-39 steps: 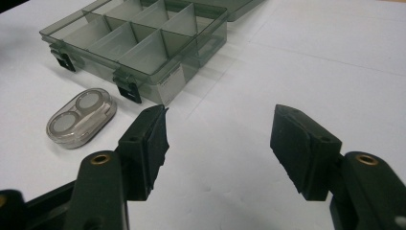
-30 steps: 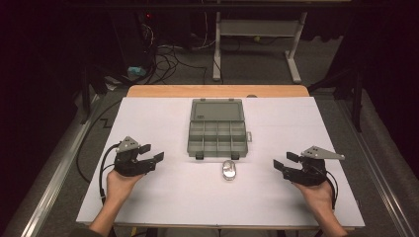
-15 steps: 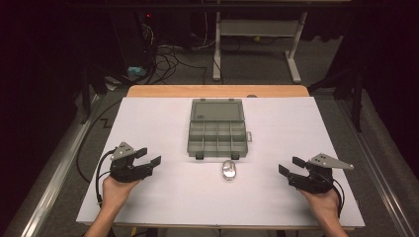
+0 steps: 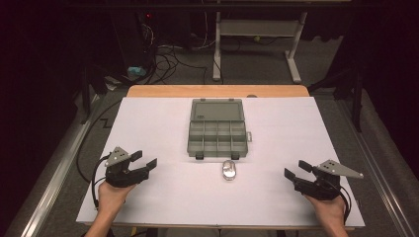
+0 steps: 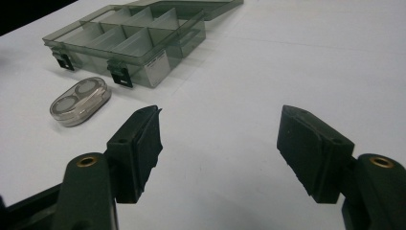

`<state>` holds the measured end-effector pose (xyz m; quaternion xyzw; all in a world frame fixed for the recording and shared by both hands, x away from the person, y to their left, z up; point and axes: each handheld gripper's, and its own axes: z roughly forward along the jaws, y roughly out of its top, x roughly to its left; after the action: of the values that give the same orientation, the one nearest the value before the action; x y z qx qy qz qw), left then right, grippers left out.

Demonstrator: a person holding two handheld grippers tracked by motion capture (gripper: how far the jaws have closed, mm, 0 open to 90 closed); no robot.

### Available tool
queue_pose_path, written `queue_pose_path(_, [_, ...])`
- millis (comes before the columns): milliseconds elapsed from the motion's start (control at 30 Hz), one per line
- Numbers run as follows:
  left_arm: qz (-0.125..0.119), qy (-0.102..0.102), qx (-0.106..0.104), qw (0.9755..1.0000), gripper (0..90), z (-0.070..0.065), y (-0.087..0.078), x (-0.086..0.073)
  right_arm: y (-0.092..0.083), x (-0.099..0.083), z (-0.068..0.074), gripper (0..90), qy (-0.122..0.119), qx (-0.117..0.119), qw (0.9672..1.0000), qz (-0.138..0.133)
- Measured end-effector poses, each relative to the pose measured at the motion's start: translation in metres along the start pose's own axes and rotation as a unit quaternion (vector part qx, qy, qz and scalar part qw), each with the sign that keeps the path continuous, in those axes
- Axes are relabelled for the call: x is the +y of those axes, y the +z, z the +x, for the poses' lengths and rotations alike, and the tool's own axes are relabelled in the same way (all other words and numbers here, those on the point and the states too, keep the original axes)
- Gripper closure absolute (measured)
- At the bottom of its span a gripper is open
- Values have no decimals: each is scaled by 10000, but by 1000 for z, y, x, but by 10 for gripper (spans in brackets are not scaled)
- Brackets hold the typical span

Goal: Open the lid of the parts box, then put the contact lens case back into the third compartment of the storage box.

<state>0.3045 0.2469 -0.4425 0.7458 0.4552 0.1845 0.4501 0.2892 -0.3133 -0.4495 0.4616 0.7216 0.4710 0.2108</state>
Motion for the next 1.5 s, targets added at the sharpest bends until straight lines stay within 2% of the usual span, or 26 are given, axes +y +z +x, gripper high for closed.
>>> queue_pose_path(133, [-79, -48, 12, 10000, 329, 1, -3, -4, -5, -4, -4, 307, 73, -48, 9999, -91])
queue_pose_path(333, [-186, -122, 62, 9997, 314, 5, -8, -10, -8, -7, -5, 304, 60, -110, 9998, -147])
queue_pose_path(467, [-243, -171, 180, 9994, 310, 6, -13, -16, -10, -12, -7, 303, 96, -115, 9998, -150])
queue_pose_path(833, [-297, -383, 234, 9986, 308, 13, -21, -36, -17, -20, -4, 285, -30, -144, 9994, -328])
queue_pose_path(1067, [-342, -411, 285, 9982, 307, 13, -25, -40, -16, -21, -3, 283, 3, -187, 9992, -355])
queue_pose_path(1267, [-259, -413, 237, 9985, 307, 13, -22, -42, -19, -19, -5, 275, 110, -225, 9985, -485])
queue_pose_path(1500, [-295, -425, 220, 9984, 307, 12, -23, -42, -18, -19, -5, 275, 114, -239, 9985, -474])
